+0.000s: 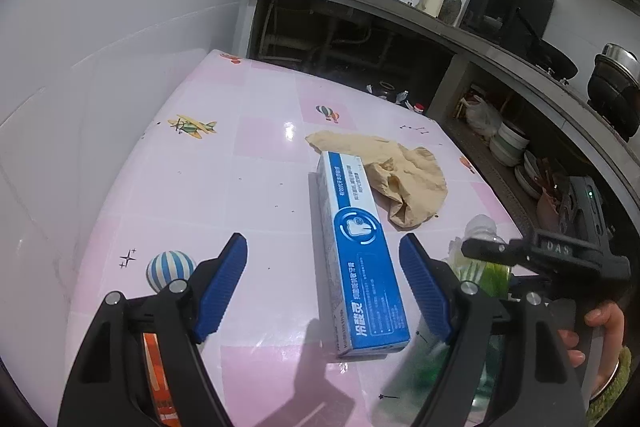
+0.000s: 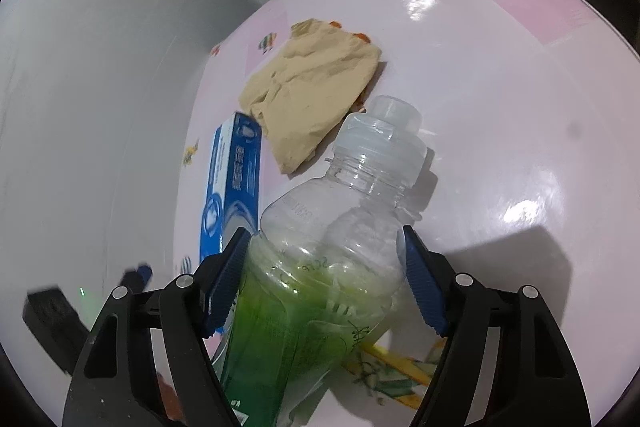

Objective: Collect trash
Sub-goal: 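Reach the right gripper to the green-liquid plastic bottle and close on it, then grasp the blue toothpaste box with the left gripper while the right holds the bottle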

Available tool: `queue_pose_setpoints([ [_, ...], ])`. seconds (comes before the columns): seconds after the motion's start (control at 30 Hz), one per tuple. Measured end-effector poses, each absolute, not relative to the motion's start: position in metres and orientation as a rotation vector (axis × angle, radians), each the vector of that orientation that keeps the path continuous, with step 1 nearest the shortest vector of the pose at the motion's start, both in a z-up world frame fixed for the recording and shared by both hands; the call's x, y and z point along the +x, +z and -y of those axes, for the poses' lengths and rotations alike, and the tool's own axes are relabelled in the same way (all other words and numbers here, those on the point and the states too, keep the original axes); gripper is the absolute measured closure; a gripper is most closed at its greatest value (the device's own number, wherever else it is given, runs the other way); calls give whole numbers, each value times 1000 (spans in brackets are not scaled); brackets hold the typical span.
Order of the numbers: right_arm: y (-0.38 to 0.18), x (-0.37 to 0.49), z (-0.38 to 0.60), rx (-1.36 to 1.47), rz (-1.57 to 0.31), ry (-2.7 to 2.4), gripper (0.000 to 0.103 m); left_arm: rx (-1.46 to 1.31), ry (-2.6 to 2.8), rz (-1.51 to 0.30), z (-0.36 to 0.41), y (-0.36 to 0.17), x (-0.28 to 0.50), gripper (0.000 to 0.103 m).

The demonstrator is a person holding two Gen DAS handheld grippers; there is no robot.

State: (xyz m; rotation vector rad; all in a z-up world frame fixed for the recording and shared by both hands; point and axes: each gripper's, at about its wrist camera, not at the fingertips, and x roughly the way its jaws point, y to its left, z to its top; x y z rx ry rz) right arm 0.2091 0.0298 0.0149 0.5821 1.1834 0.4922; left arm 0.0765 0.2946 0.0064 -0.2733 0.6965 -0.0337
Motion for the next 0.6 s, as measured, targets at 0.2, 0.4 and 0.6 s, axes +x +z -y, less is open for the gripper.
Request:
queue_pose_setpoints([
  [0.2, 22, 207, -16, 437, -1210, 578, 33, -266, -76, -736, -286, 2, 87, 27],
  [0.4, 29, 189, 9, 352, -1197, 571, 33, -197, -113, -800, -262, -11, 102, 27],
  [0.6, 29, 174, 21, 324, -1179, 564, 33, -84, -110, -881, -235, -30, 115, 41],
])
